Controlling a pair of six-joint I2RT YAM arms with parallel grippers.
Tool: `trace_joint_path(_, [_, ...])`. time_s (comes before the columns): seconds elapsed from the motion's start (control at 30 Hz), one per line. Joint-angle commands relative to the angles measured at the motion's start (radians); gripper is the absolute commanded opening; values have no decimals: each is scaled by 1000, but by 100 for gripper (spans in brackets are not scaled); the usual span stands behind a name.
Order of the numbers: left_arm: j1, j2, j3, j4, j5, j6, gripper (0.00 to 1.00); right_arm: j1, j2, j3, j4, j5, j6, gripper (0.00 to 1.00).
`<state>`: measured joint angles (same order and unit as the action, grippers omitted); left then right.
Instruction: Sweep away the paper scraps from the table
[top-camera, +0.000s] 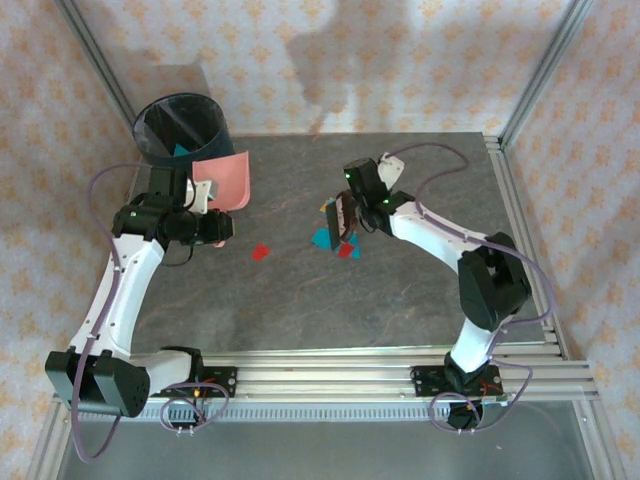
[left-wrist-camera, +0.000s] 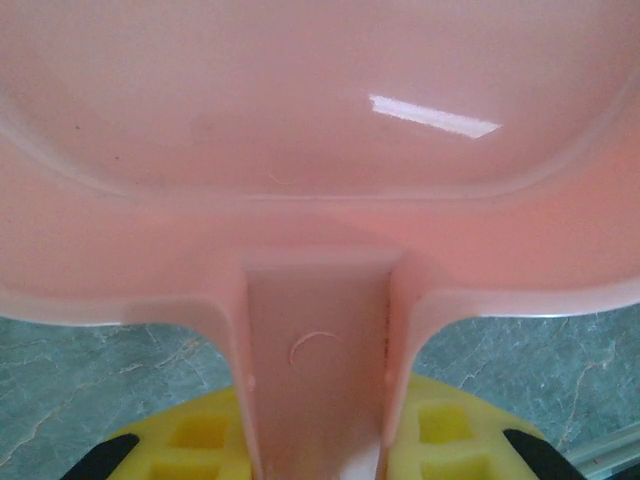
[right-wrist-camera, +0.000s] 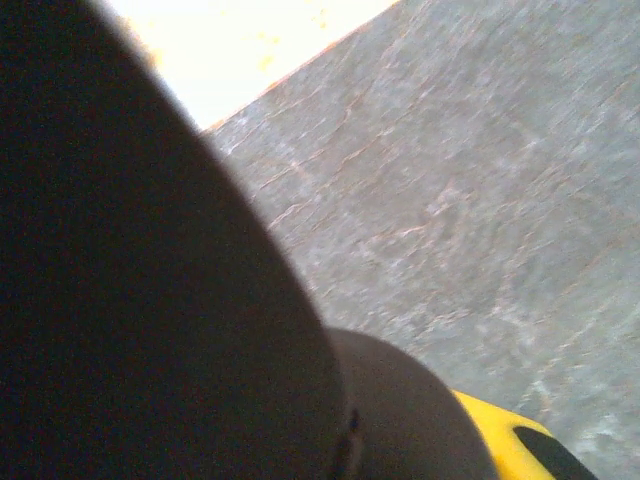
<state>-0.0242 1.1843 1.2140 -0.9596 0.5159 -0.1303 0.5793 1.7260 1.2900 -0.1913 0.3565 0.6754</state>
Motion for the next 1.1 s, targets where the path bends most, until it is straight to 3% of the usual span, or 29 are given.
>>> trace_joint_path(0.0, [-11, -23, 12, -35, 1, 1, 0, -8, -54, -43, -155, 138, -104, 0])
trace_joint_path(0.17, [-19, -23, 13, -36, -4, 0, 0, -6, -143, -48, -139, 111, -138, 0])
trace_joint_path(0.5, [-26, -24, 17, -49, -12, 6, 0, 3, -236, -61, 48, -234, -220, 0])
trace_joint_path(0.73, [-28, -29, 15, -42, -47, 0, 0, 25, -137, -10, 133, -522, -209, 0])
trace_joint_path(1.07, [-28, -25, 12, -41, -49, 0, 0, 149, 103, 164, 167, -704, -214, 0])
